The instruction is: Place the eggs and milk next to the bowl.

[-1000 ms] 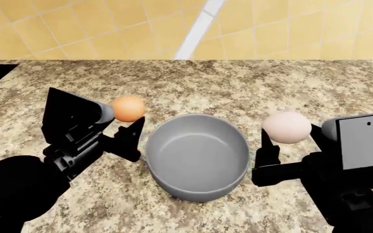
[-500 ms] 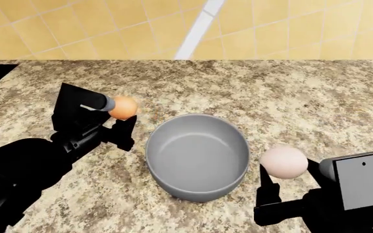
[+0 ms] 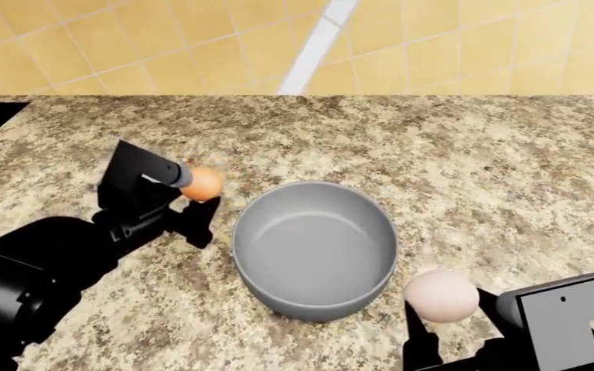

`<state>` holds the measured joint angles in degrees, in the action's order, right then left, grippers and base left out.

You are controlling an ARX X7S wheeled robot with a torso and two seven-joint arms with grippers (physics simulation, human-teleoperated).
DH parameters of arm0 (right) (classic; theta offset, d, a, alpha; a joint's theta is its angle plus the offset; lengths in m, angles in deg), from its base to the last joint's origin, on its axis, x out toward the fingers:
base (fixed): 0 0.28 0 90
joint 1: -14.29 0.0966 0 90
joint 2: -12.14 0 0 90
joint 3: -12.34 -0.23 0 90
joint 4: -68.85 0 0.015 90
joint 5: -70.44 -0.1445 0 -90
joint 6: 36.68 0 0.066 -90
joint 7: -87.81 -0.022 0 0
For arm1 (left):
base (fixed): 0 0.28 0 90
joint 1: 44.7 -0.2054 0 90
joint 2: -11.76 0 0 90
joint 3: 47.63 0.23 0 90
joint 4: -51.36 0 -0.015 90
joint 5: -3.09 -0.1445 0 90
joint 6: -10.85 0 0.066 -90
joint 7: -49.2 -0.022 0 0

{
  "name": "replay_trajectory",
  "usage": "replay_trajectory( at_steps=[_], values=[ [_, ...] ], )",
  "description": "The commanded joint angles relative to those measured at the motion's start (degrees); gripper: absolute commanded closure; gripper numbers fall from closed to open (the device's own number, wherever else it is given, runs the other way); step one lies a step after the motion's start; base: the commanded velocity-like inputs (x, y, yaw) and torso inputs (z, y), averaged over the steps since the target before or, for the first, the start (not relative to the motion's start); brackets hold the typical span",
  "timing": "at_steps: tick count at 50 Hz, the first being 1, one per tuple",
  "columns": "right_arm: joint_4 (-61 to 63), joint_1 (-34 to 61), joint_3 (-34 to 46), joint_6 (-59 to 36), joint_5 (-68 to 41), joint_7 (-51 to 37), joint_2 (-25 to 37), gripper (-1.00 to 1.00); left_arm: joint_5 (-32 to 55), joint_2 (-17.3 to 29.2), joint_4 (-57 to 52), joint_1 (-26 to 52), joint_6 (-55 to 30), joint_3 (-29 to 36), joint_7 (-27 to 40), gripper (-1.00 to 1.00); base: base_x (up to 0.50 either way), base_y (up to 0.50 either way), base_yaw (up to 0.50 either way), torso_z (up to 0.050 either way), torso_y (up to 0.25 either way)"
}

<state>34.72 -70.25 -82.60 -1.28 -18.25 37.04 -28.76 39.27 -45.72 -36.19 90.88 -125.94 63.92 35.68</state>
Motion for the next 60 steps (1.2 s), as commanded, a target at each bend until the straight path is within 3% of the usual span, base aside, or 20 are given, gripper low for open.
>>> replay_trajectory(
  at_steps=[1,60],
  values=[
    [-0.59,0.02,1.00,-1.08,2.51,2.97,-0.78,1.00,0.16,0.33,0.07,-0.33,0.78,0.87,-0.65,1.00,0.00,0.00,0.00,0.000,0.000],
    [-5.79,3.64,7.45,-3.23,4.93,6.24,-2.33,1.00,0.44,0.66,-0.73,-1.41,1.34,1.77,-0.63,1.00,0.00,0.00,0.00,0.000,0.000]
  ],
)
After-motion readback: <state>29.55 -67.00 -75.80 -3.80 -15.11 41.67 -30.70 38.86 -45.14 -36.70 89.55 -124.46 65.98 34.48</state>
